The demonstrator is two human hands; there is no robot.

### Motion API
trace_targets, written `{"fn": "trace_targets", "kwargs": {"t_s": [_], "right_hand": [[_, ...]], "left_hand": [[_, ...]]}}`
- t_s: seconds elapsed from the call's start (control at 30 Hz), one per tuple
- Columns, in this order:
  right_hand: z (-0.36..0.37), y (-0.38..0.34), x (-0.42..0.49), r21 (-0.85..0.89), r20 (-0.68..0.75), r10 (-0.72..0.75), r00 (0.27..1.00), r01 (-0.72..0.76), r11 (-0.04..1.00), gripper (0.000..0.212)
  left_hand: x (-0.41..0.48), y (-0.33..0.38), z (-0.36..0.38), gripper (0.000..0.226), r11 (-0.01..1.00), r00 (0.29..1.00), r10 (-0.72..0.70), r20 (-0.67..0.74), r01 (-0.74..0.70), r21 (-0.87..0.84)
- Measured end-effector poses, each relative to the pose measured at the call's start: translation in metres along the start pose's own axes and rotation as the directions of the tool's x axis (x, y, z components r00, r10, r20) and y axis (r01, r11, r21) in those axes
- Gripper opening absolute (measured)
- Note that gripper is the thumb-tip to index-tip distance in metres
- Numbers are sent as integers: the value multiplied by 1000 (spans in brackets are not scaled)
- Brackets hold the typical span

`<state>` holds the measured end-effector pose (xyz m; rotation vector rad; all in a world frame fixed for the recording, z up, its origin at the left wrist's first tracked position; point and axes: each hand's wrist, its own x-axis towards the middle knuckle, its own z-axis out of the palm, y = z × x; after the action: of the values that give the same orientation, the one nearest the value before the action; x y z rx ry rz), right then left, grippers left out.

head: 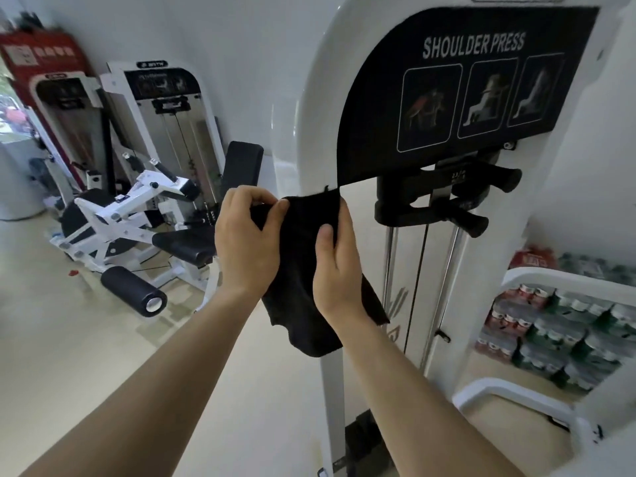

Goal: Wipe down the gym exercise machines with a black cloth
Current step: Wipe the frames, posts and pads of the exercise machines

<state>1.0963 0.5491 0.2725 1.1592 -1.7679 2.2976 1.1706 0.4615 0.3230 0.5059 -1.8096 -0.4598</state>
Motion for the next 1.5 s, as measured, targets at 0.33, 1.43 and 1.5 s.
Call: {"fn": "trace_targets", "kwargs": {"t_s": [0.33,1.43,1.5], "right_hand": [[11,-5,21,-236,-158,-54,986,15,972,43],[25,22,14,-291,-344,-97,934,-8,957,52],[25,29,9,-299,-358,-113,927,1,954,51]], "left_hand": [[-2,-17,8,7,999,991,-46,124,49,-18],[-38,-22,10,12,952,981,-156,113,180,-246],[-43,-27,16,11,954,979,-158,132,186,-236]]}}
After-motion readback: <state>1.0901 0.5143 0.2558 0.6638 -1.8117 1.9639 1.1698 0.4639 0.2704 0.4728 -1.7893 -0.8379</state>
